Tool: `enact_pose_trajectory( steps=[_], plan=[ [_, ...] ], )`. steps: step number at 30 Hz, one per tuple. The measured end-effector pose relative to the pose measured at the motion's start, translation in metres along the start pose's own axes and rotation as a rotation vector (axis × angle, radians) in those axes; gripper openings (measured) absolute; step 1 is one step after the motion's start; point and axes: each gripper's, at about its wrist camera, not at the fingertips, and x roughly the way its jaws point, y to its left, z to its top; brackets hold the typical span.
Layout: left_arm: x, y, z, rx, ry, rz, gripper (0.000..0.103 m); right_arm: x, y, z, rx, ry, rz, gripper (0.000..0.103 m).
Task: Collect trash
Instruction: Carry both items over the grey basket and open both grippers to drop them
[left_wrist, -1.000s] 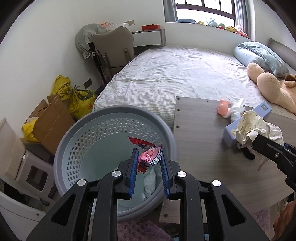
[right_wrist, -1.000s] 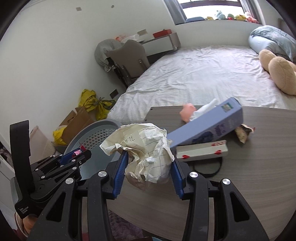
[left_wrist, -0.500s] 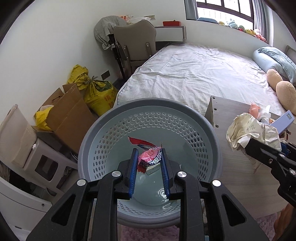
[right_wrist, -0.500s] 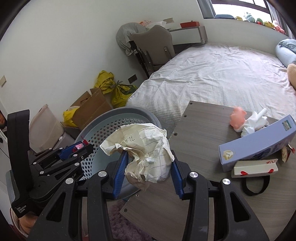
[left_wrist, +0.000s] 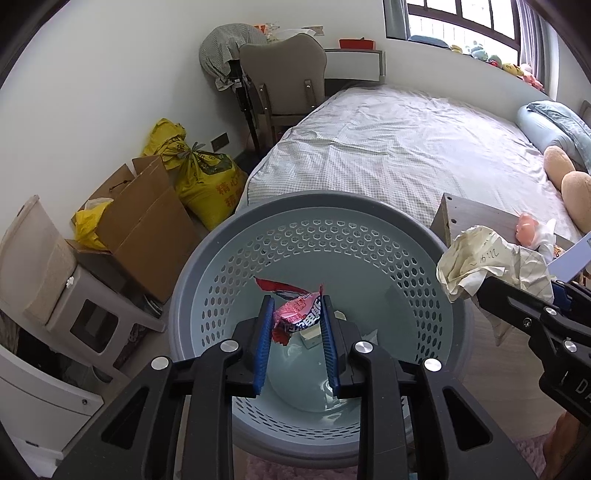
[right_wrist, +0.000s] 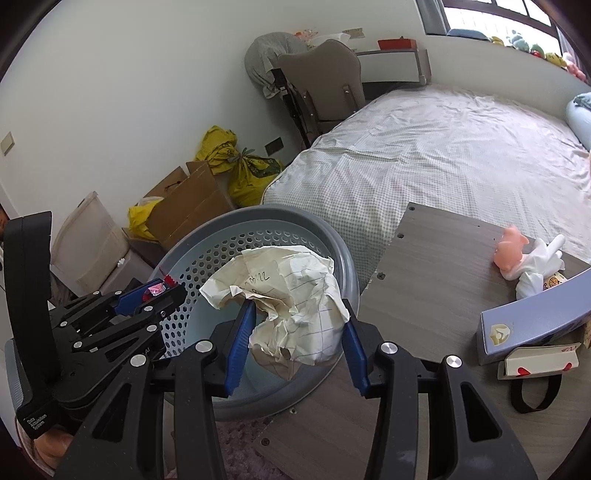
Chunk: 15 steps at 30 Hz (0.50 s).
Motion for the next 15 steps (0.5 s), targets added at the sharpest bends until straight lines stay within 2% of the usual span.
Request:
enact_pose_trajectory(
  steps=[4,5,8,12,15],
  plan=[
    [-0.0024,0.0026,0.0002,-0.007,-0.009,0.001,0.028,0.0023,0.0026,0.0021,-0.007,-0.002,0.000,0.053],
    [-0.0029,0.0027,0.0002,-0.006,-0.010,0.005,0.031,0.0017,0.0022,0.0024,-0.005,-0.006,0.004,0.059],
    [-0.0033,0.0031,0.0002,-0.009,-0.008,0.013,0.047,-0.0003,0.0012,0.0031,-0.001,-0.019,0.004,0.066],
    [-0.0040,0.0031,0.0002,-0.009,-0.009,0.019,0.054,-0.0026,-0.0014,0.0034,0.011,-0.025,0.000,0.067],
    [-0.0048,0.0021,0.0005,-0.009,-0.011,0.020,0.054,-0.0037,-0.0030,0.0026,0.015,-0.025,-0.001,0.067]
  ],
)
